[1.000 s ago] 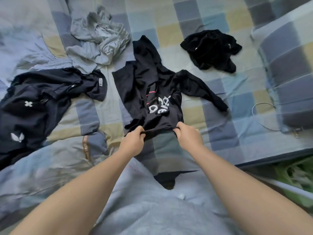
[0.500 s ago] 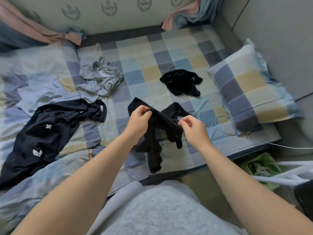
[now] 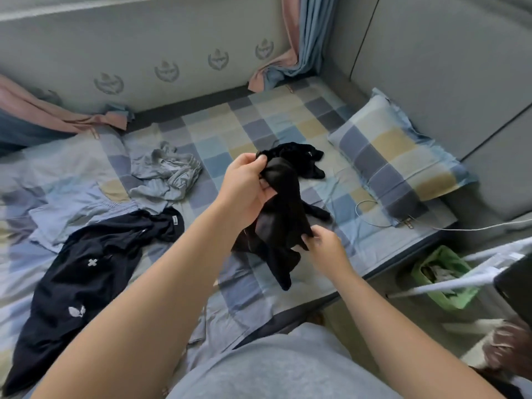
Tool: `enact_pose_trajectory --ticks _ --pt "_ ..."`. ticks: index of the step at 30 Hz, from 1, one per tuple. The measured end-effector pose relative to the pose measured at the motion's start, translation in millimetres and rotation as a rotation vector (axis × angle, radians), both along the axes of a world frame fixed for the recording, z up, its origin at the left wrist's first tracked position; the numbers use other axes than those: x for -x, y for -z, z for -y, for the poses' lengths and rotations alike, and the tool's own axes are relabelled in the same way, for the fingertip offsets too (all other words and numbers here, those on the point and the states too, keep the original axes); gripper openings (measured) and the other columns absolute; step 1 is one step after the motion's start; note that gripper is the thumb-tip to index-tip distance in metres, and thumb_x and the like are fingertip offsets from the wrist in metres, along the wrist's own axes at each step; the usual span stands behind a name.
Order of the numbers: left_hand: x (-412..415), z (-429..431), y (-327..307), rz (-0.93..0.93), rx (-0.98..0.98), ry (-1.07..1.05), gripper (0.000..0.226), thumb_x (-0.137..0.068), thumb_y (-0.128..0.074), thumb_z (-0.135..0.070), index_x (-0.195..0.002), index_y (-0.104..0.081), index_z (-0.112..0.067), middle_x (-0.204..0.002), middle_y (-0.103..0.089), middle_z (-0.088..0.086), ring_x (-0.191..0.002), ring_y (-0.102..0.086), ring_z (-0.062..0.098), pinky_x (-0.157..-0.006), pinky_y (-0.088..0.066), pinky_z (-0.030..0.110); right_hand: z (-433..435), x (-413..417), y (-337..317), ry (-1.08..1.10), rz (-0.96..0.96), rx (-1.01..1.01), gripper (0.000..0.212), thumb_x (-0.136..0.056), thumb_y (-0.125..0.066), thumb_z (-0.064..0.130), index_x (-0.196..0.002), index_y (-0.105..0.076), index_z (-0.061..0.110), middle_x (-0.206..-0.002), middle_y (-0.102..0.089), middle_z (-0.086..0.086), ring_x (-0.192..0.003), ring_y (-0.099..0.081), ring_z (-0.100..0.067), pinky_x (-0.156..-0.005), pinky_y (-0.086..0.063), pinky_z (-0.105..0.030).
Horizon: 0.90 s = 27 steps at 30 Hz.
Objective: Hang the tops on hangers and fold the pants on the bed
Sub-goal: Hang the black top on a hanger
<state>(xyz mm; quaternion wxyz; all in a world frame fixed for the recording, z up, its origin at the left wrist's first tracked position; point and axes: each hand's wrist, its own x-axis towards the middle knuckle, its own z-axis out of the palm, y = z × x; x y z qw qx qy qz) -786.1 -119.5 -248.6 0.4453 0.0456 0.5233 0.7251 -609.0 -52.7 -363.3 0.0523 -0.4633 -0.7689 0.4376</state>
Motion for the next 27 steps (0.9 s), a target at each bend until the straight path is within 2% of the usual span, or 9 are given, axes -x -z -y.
enact_pose_trajectory --ticks 3,7,11,16,18,20,22,25,27 --pt "12.2 -2.6 -2.9 -0.009 0.028 -0.041 0.010 -0.107 -0.044 -0.010 -0.102 -0.052 -0.006 -0.093 -0.064 0.014 -0.076 -0.069 0.024 -0.064 -0.060 0.035 -12.6 -0.9 -20.7 0.102 -0.144 0.063 0.026 -0.102 -0.044 0.015 -0.080 -0.051 0.003 -0.065 -0.051 -0.004 -0.065 -0.047 -0.020 -0.054 -0.034 -0.029" --pt "19.0 -6.2 13.6 -0.051 0.087 -0.027 0.008 -0.106 -0.045 -0.009 -0.105 -0.053 -0.009 -0.110 -0.071 0.012 -0.097 -0.072 0.026 -0.078 -0.060 0.036 -49.7 13.2 -58.9 0.190 -0.294 0.062 0.032 -0.104 -0.042 0.017 -0.073 -0.047 0.015 -0.064 -0.045 0.004 -0.062 -0.040 -0.015 -0.059 -0.035 -0.030" --pt "7.0 -4.6 34.1 -0.152 0.178 0.060 0.008 -0.100 -0.059 -0.012 -0.107 -0.058 -0.014 -0.112 -0.075 0.006 -0.108 -0.070 0.025 -0.097 -0.055 0.044 -86.5 33.5 -83.9 0.215 -0.421 0.160 0.030 -0.103 -0.043 0.017 -0.077 -0.057 0.019 -0.074 -0.057 0.001 -0.076 -0.053 -0.018 -0.071 -0.048 -0.038" --pt "-31.2 -16.1 55.8 -0.243 0.263 0.276 0.024 -0.095 -0.058 0.003 -0.116 -0.061 -0.008 -0.112 -0.073 0.009 -0.091 -0.073 0.015 -0.081 -0.061 0.034 -121.5 45.4 -100.4 0.192 -0.468 0.266 0.027 -0.105 -0.046 0.024 -0.083 -0.061 0.019 -0.088 -0.063 -0.008 -0.084 -0.061 -0.023 -0.074 -0.051 -0.039" --pt "-44.0 -28.8 61.0 -0.270 0.275 0.341 0.024 -0.098 -0.055 -0.005 -0.121 -0.060 -0.009 -0.115 -0.070 0.009 -0.098 -0.070 0.016 -0.092 -0.057 0.038 -135.5 47.7 -110.0 0.162 -0.500 0.302 0.026 -0.106 -0.045 0.025 -0.087 -0.062 0.018 -0.092 -0.066 -0.007 -0.089 -0.065 -0.023 -0.076 -0.055 -0.040" --pt "-53.6 -44.1 61.6 -0.306 0.239 0.346 0.033 -0.100 -0.057 -0.034 -0.129 -0.057 -0.018 -0.126 -0.066 0.004 -0.114 -0.064 0.016 -0.102 -0.051 0.038 -147.3 47.0 -119.5 0.112 -0.532 0.321 0.025 -0.107 -0.045 0.023 -0.089 -0.062 0.016 -0.091 -0.069 -0.006 -0.090 -0.068 -0.022 -0.077 -0.058 -0.040" --pt "-59.4 -63.0 60.4 -0.422 0.173 0.299 0.057 -0.086 -0.068 -0.055 -0.134 -0.050 -0.029 -0.133 -0.060 -0.007 -0.122 -0.059 0.006 -0.098 -0.049 0.024 -156.0 43.6 -127.8 0.051 -0.560 0.363 0.025 -0.107 -0.046 0.020 -0.090 -0.064 0.013 -0.085 -0.072 -0.003 -0.086 -0.071 -0.020 -0.072 -0.060 -0.037" --pt "-60.2 -95.3 61.4 -0.720 0.211 0.183 0.093 -0.071 -0.081 -0.043 -0.149 -0.031 -0.038 -0.148 -0.043 -0.009 -0.135 -0.044 0.004 -0.108 -0.040 0.026 -169.2 36.0 -135.4 -0.096 -0.554 0.404 0.025 -0.106 -0.049 0.019 -0.092 -0.068 0.010 -0.087 -0.074 -0.005 -0.085 -0.072 -0.022 -0.070 -0.058 -0.035" --pt "-56.3 -115.1 62.0 -0.826 0.215 0.180 0.073 -0.076 -0.081 -0.031 -0.138 -0.044 -0.044 -0.142 -0.049 -0.010 -0.132 -0.046 0.004 -0.109 -0.039 0.032 -178.4 31.3 -139.3 -0.175 -0.555 0.383 0.024 -0.104 -0.051 0.018 -0.091 -0.068 0.008 -0.088 -0.071 -0.009 -0.085 -0.070 -0.023 -0.070 -0.057 -0.033"
